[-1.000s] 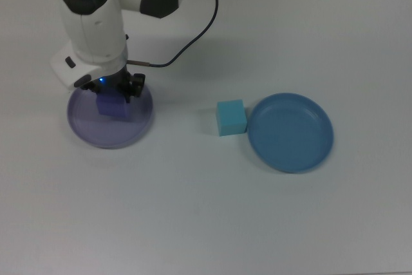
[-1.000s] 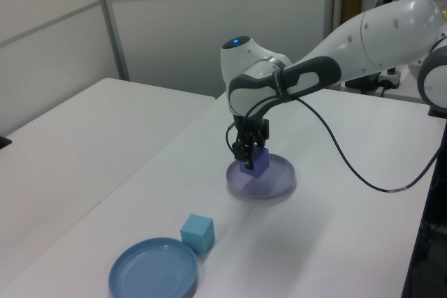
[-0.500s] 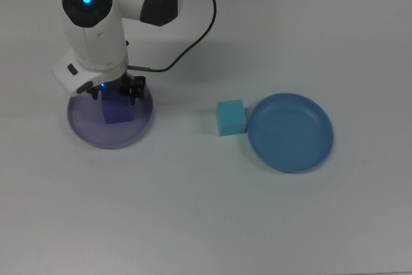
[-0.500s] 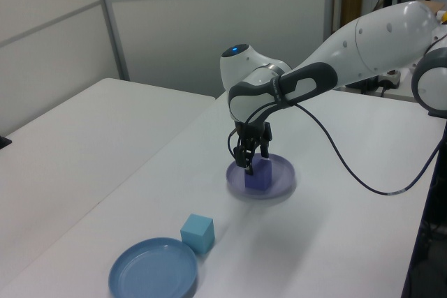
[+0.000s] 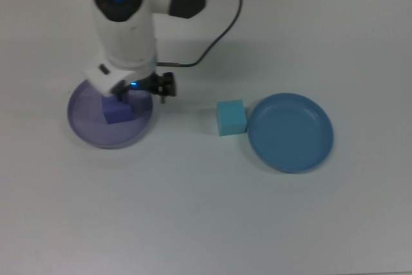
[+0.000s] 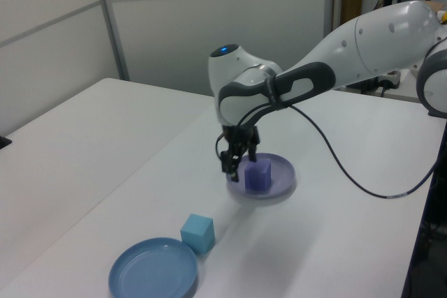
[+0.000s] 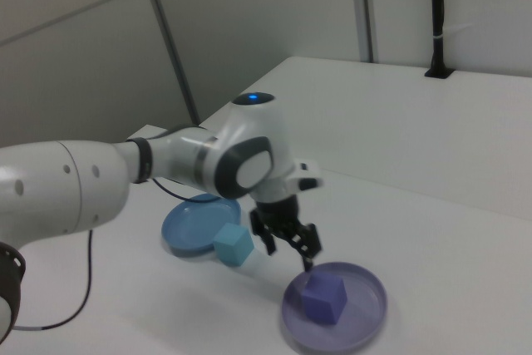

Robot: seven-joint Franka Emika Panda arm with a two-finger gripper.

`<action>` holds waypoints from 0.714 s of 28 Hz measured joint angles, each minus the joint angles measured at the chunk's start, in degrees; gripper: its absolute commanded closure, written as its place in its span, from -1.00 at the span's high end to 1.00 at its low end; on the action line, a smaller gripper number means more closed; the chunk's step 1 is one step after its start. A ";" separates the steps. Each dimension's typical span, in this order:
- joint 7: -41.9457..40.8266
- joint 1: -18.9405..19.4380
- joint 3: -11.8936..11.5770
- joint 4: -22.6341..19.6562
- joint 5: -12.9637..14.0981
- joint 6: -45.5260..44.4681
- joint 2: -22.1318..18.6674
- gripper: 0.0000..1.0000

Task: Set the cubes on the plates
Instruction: 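Open the gripper to release the purple cube and rise, then move the gripper over the light teal cube and lower it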

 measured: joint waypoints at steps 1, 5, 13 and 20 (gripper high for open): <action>0.03 0.97 0.03 0.03 0.50 0.00 -0.03 1.00; 0.26 4.53 0.07 0.24 1.84 -0.01 -0.22 1.00; 0.15 7.40 0.58 1.99 6.63 0.17 -0.41 1.00; 0.21 9.35 2.48 1.84 7.22 0.77 0.03 1.00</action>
